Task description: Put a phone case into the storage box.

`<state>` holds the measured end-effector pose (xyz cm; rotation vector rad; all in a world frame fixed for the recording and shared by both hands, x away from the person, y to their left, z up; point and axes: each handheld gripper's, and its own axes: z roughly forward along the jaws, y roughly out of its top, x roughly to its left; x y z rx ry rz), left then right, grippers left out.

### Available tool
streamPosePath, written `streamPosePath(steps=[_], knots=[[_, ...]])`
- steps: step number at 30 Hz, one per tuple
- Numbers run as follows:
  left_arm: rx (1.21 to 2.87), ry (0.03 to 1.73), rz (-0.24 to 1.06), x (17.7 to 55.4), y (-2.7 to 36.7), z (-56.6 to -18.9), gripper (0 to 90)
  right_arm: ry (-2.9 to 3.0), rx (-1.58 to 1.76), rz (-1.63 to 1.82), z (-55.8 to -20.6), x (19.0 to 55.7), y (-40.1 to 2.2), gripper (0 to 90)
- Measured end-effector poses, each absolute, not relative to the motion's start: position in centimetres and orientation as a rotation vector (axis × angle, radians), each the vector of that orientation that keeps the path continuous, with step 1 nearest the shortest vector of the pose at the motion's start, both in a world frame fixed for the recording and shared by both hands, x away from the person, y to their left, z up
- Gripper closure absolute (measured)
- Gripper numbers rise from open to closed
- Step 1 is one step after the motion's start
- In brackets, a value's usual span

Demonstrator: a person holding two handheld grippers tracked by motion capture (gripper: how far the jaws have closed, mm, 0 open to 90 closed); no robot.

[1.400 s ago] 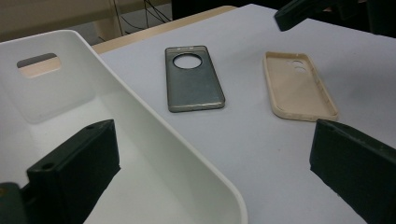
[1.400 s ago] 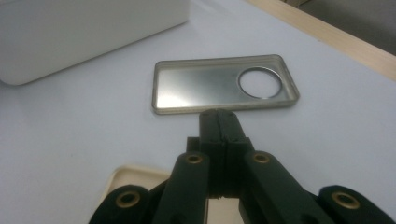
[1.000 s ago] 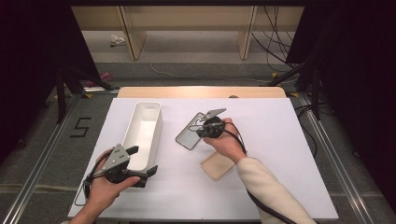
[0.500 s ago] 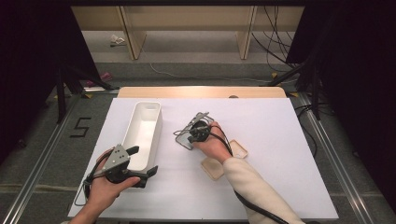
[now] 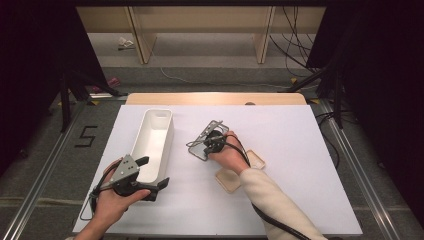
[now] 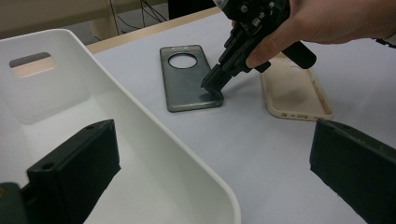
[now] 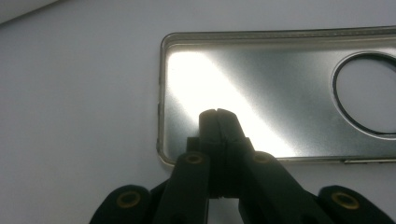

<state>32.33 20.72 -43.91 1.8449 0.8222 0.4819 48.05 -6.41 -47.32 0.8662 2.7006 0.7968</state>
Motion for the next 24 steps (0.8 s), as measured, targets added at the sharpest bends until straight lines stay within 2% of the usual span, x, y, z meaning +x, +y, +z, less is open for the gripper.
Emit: streamPosePath(steps=[15,24], knots=[[1.844,0.822,0.478,32.4,20.7,-43.9,1.0,2.723,0.905,0.711,-46.8,48.7,-9.8,90.0],[1.841,0.821,0.477,32.4,20.7,-43.9,1.0,2.719,0.913,0.723,-46.8,48.7,-9.9,90.0]])
